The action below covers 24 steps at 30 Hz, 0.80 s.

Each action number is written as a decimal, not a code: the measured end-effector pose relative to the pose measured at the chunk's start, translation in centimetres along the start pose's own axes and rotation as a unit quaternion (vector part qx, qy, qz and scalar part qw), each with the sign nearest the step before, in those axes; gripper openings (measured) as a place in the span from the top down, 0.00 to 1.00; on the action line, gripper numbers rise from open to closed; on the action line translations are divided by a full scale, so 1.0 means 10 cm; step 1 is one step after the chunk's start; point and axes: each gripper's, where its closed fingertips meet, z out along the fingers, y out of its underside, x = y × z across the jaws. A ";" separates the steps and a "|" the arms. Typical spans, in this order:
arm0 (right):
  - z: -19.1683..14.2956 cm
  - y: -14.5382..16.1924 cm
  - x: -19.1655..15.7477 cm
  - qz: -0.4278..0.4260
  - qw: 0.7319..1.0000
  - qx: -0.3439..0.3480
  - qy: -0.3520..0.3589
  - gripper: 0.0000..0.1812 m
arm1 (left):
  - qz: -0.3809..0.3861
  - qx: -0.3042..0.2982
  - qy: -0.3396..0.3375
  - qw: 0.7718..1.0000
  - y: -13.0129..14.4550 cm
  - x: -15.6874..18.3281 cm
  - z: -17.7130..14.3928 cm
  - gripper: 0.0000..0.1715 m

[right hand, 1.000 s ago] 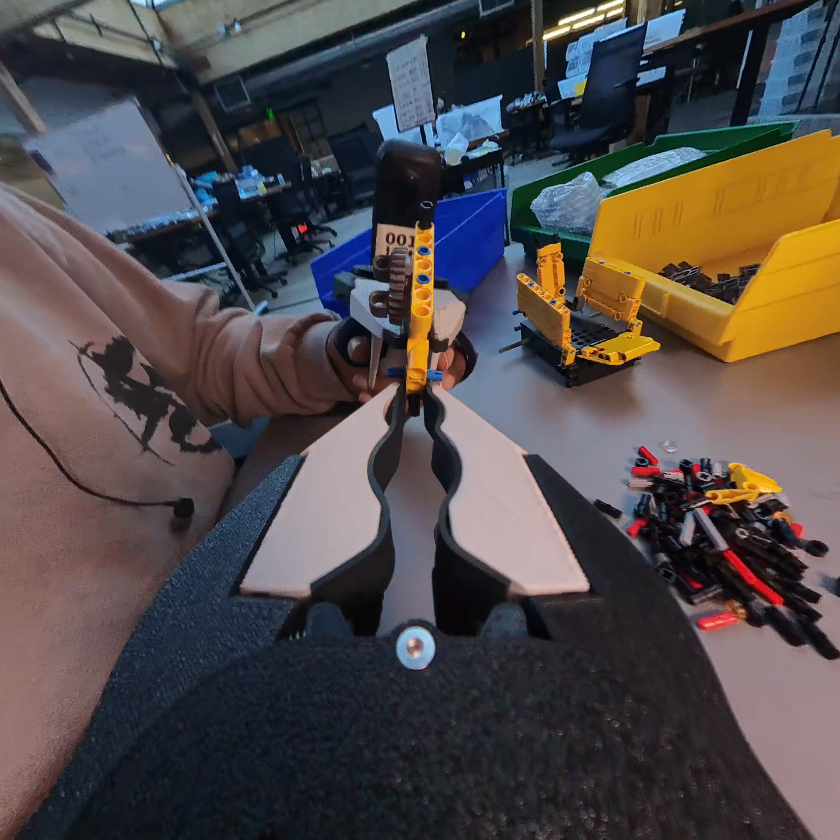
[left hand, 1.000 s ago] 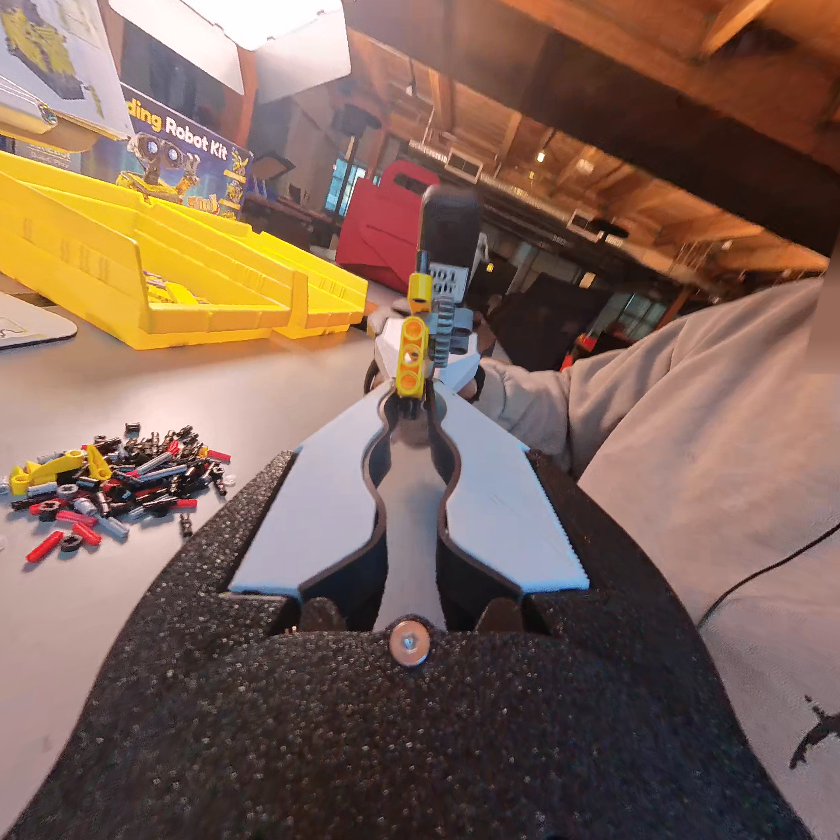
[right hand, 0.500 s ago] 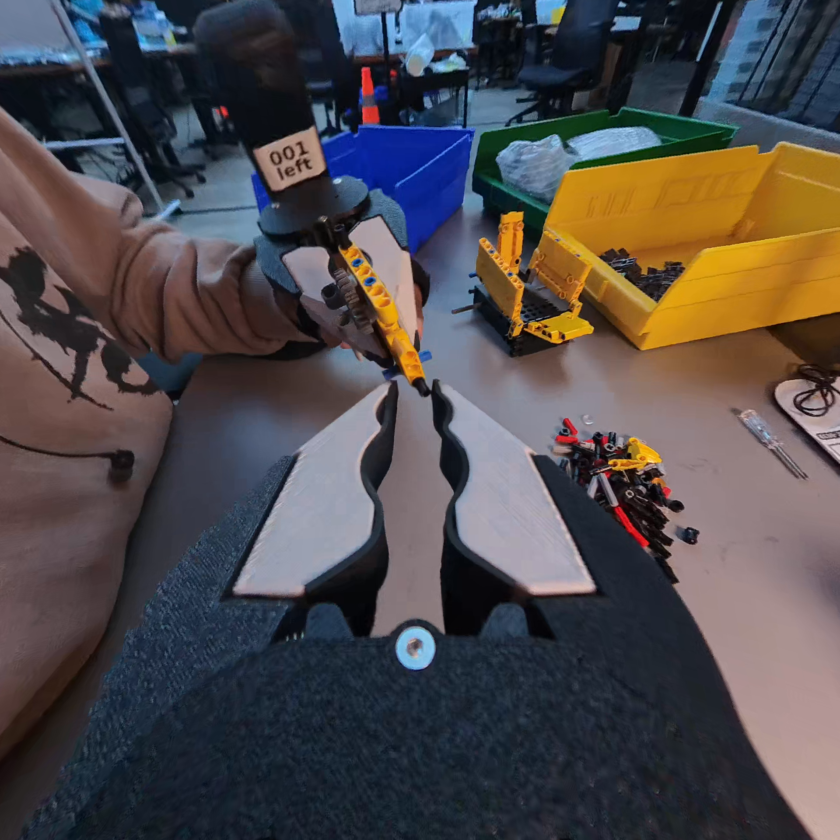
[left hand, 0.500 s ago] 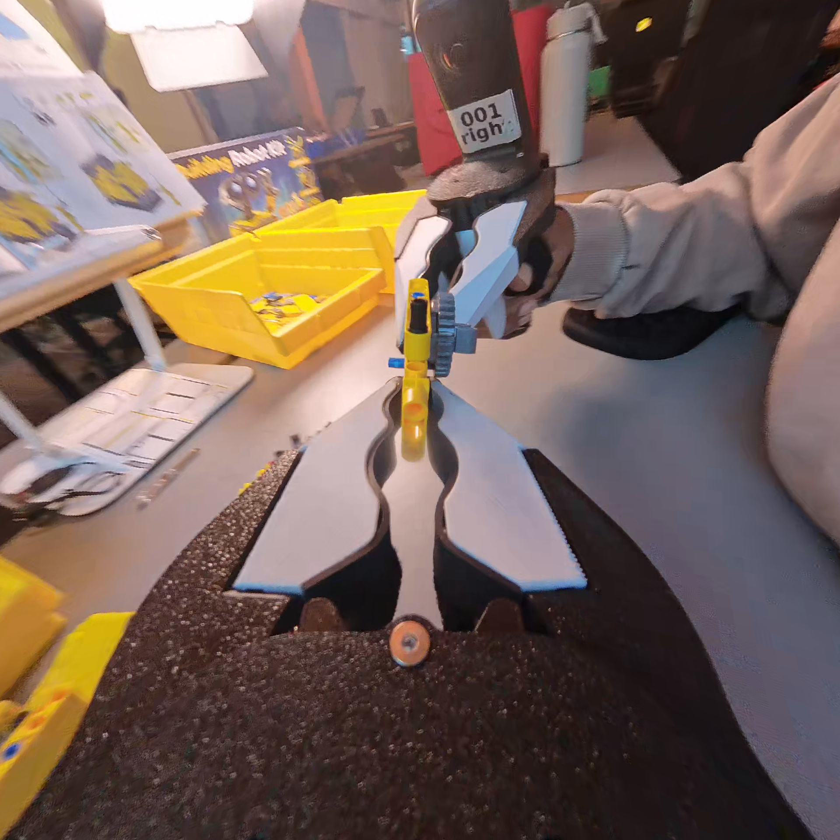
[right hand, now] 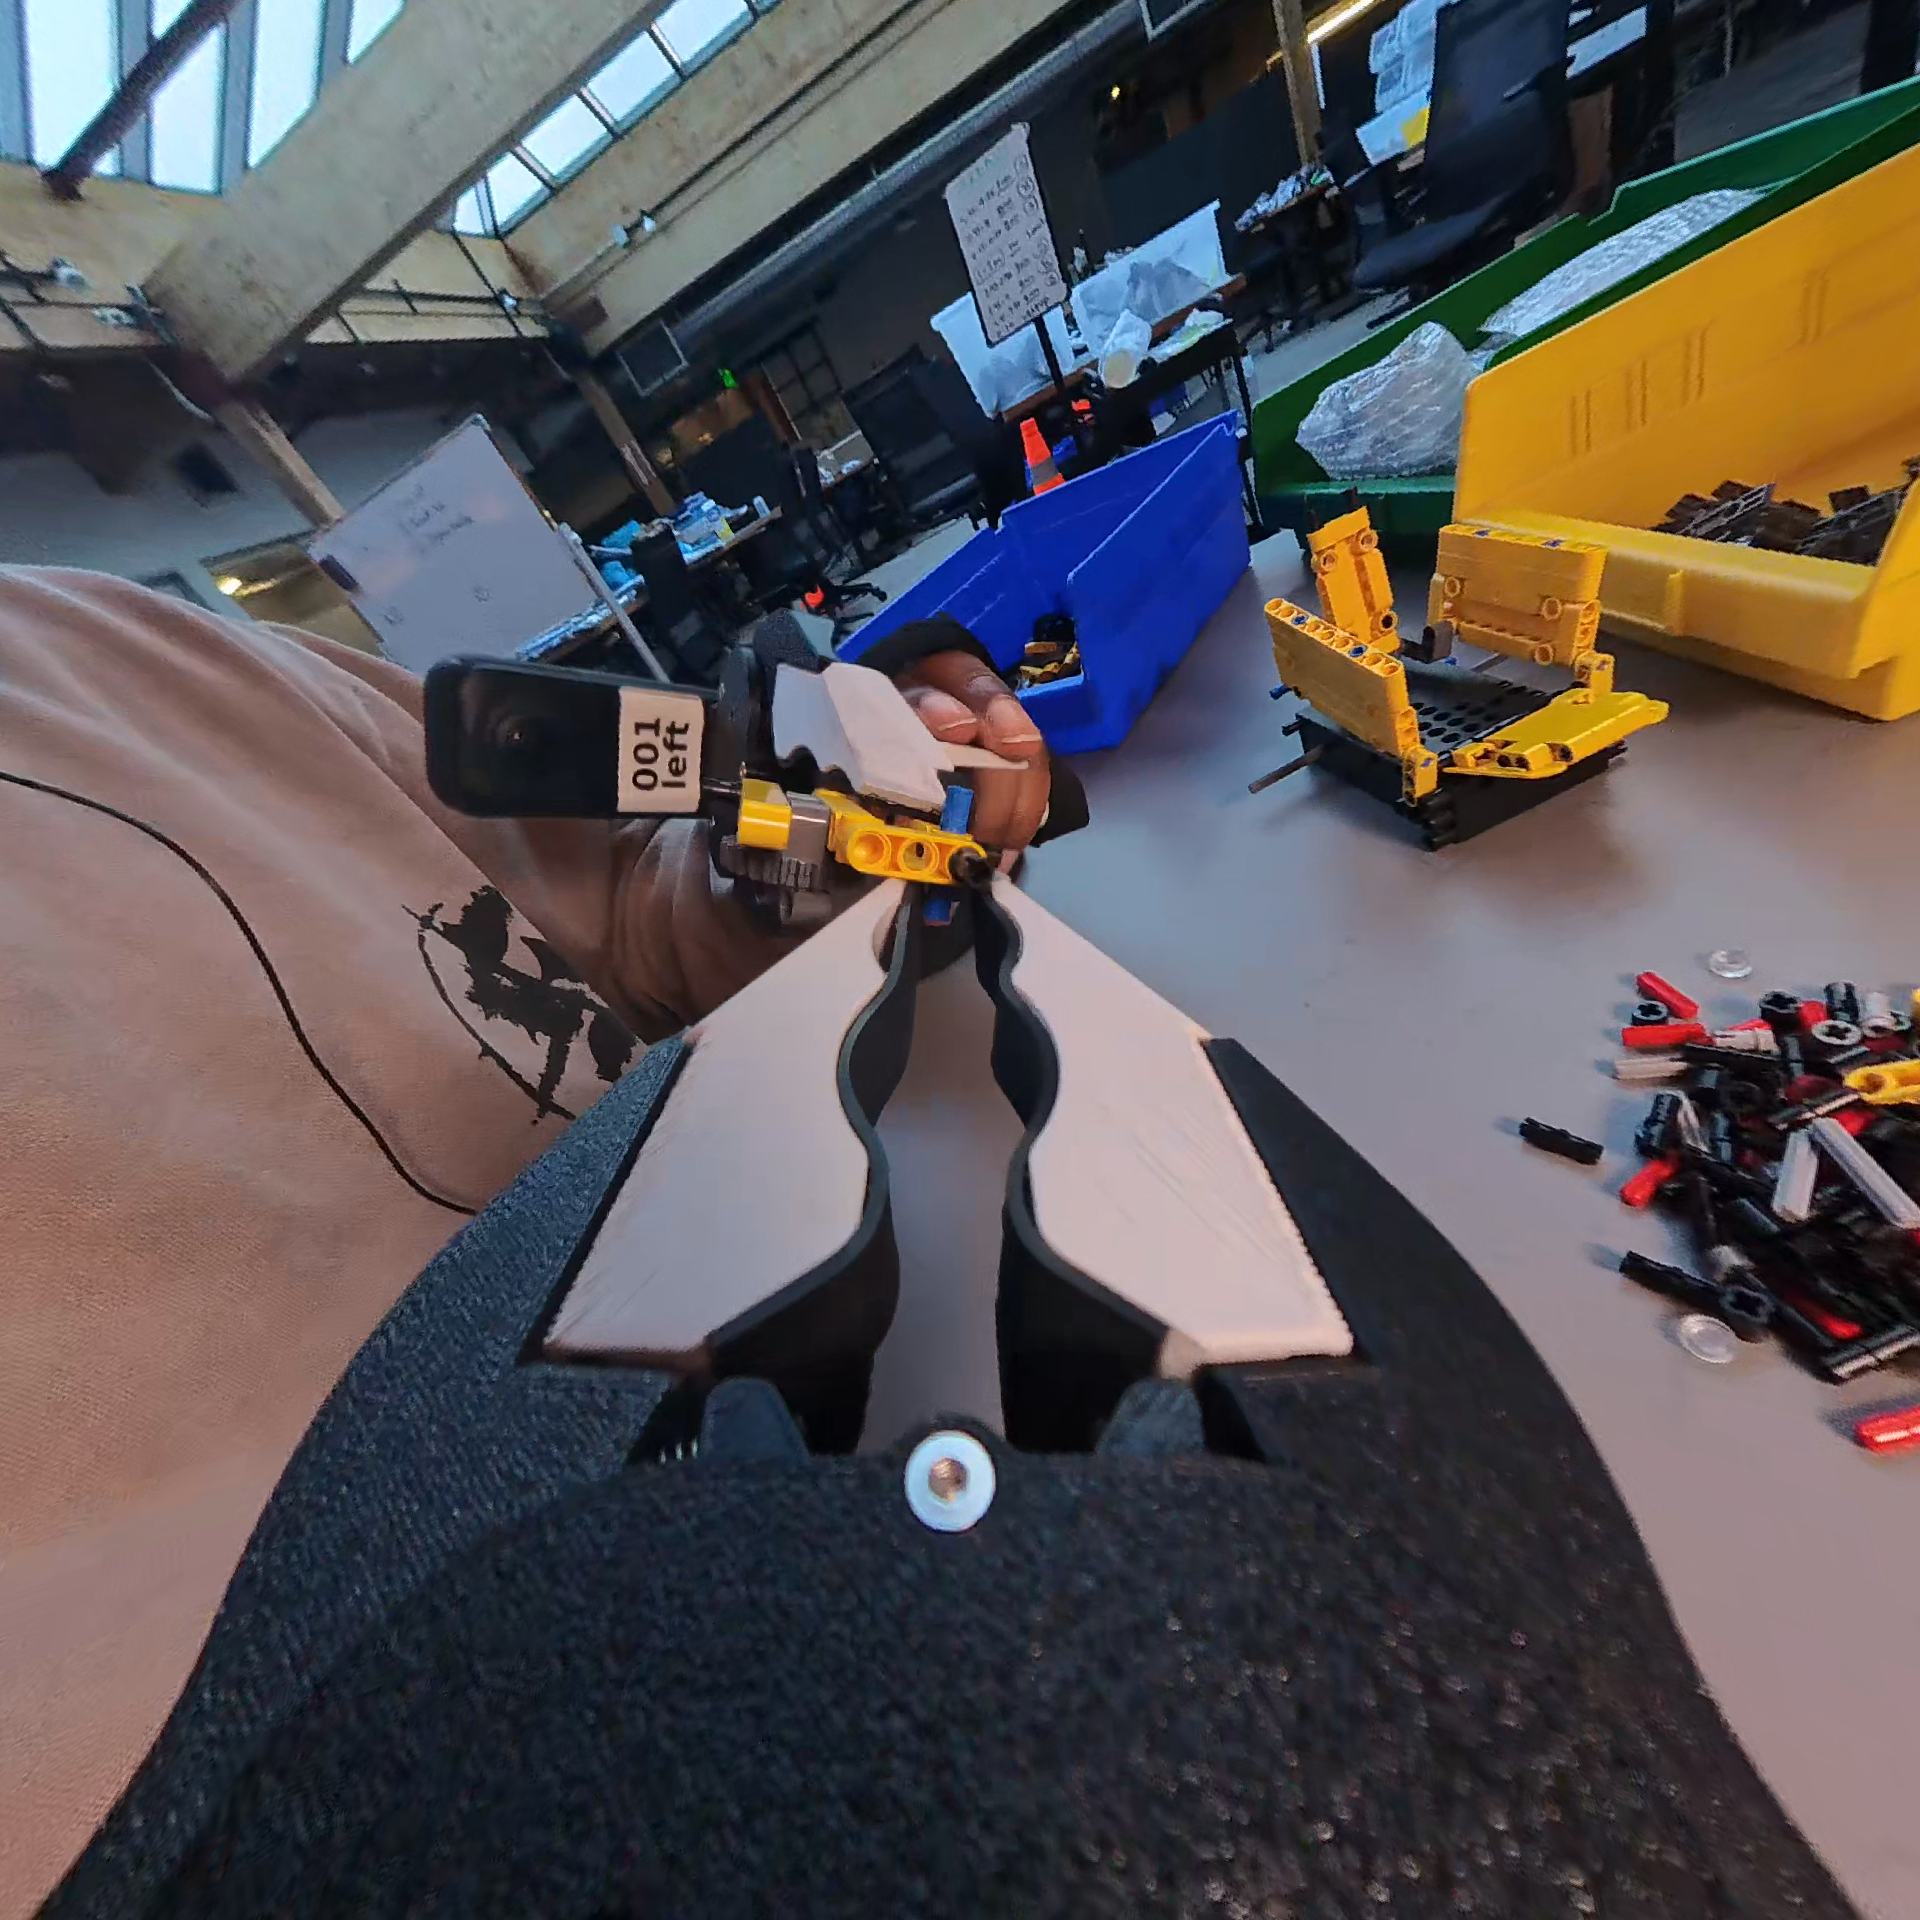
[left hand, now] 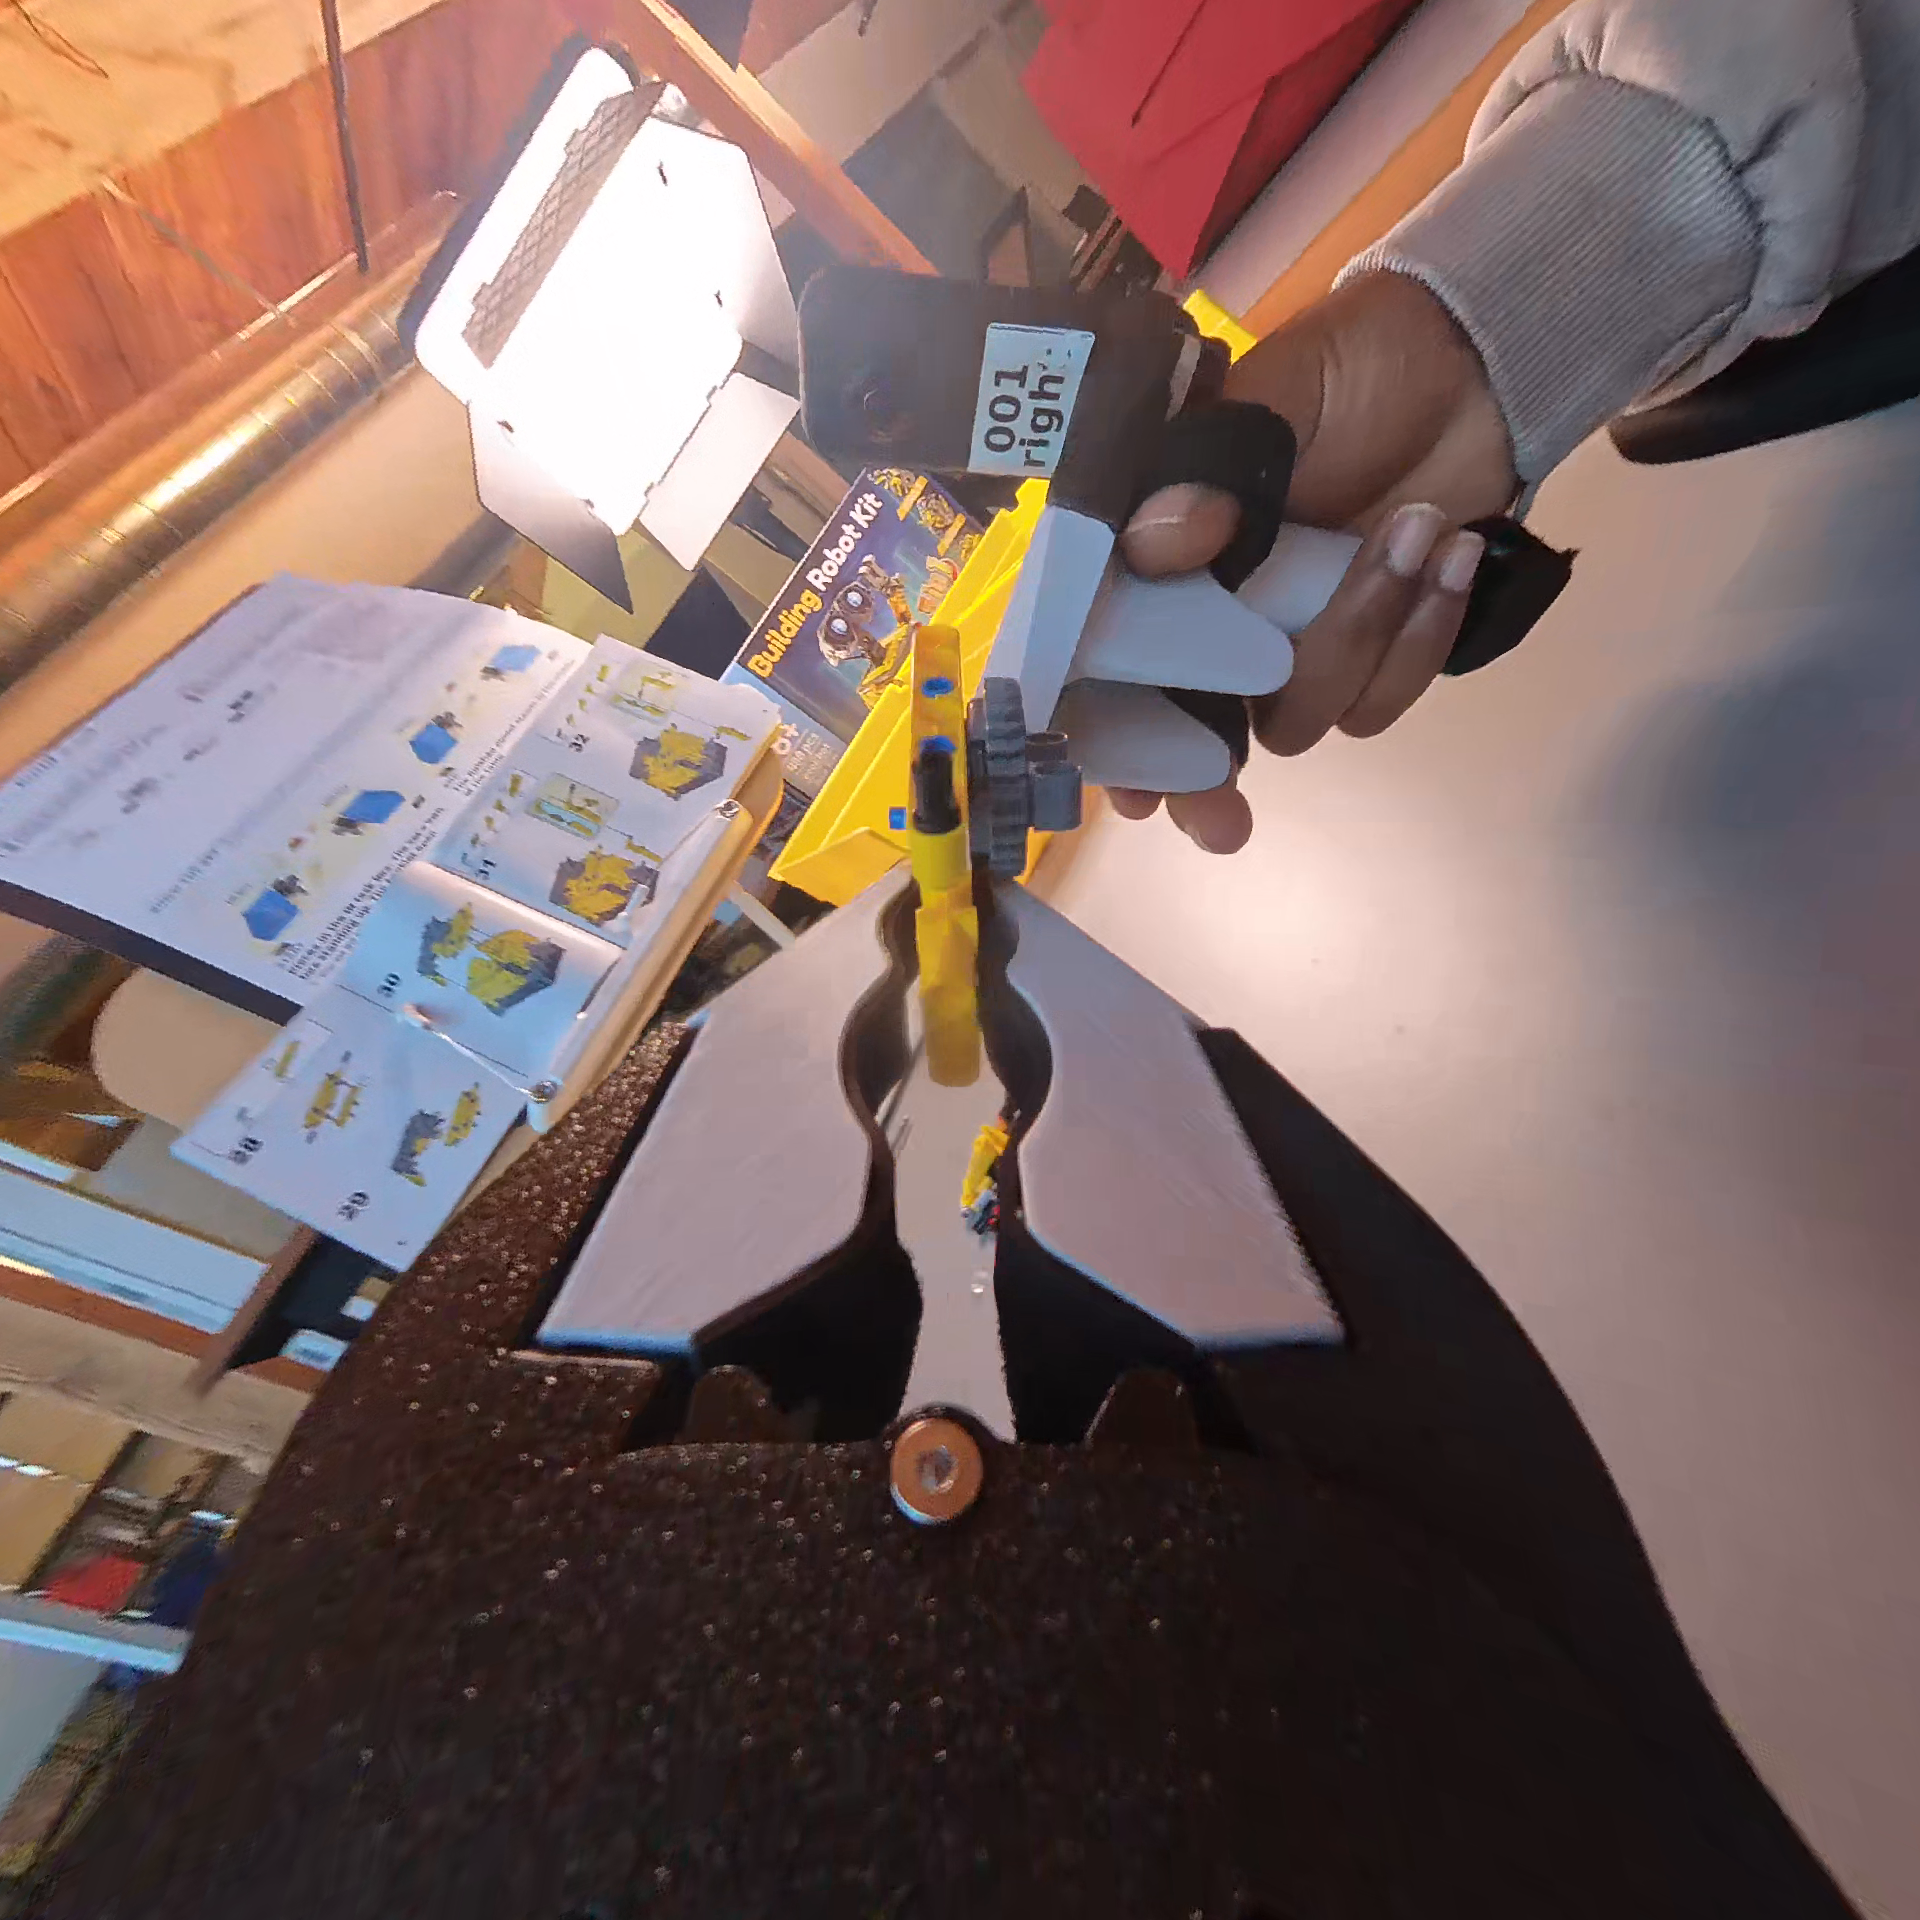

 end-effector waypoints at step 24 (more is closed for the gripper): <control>-0.29 -0.01 0.31 -0.248 0.943 -0.113 0.191 0.98 | -0.473 -0.001 0.275 0.837 0.15 0.25 -0.11 0.61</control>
